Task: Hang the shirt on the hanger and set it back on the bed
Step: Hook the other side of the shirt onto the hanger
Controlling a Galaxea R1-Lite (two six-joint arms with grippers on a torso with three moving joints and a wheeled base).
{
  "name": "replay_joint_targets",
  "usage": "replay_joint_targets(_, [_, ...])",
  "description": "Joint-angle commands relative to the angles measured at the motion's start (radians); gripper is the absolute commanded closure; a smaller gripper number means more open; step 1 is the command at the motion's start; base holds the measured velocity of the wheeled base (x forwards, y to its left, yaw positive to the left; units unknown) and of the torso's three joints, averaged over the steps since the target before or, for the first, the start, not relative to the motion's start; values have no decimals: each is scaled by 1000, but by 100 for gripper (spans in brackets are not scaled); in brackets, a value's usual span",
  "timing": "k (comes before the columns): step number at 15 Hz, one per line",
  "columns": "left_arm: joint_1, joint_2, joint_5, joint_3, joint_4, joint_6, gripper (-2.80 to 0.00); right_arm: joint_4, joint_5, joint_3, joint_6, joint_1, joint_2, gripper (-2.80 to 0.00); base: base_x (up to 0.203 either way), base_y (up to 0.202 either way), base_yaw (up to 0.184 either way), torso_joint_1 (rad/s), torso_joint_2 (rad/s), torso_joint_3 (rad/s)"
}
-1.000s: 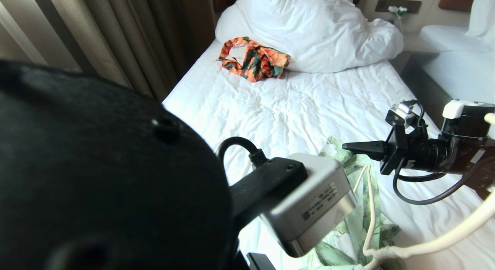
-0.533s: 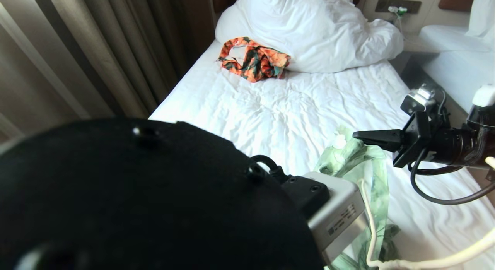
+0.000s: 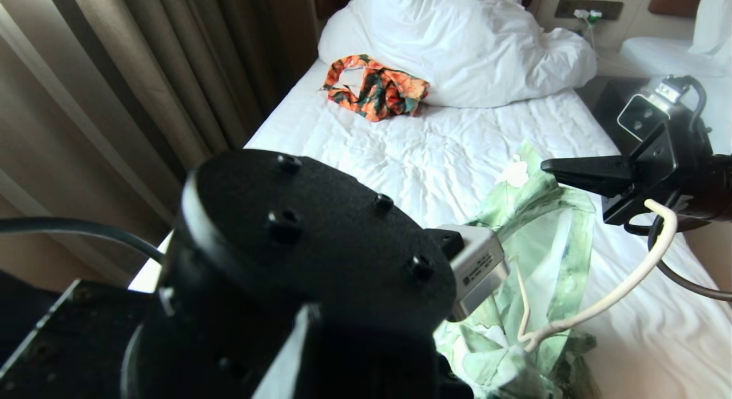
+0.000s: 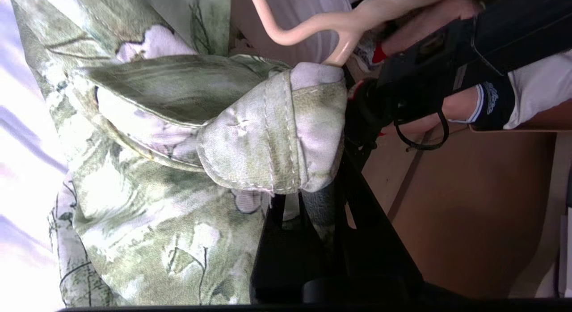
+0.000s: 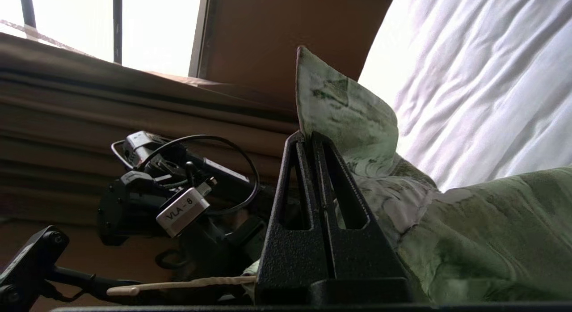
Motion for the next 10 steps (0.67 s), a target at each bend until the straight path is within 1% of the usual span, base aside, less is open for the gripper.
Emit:
replay_joint_targets(1, [31,21,0,-1,-22,-1,0,28,6,-35,5,33,-43,0,0,0,0,0,0,0])
replay_joint_targets(4, [38,27,-43,-25,-33,1,0,60,6,-86,7,79,-77,0,0,0,0,0,0,0])
replay_joint_targets(7, [58,50,-53,-60,-44,4,0,125,4,-115,5,120,-106,0,0,0,0,0,0,0])
replay_joint_targets(9, [66,52,-82,-45,-63,4,0,141,3,-114,5,98,-112,0,0,0,0,0,0,0])
replay_joint_targets(10, [66,57,-84,-41,-63,4,0,166,3,-118,4,62,-106,0,0,0,0,0,0,0])
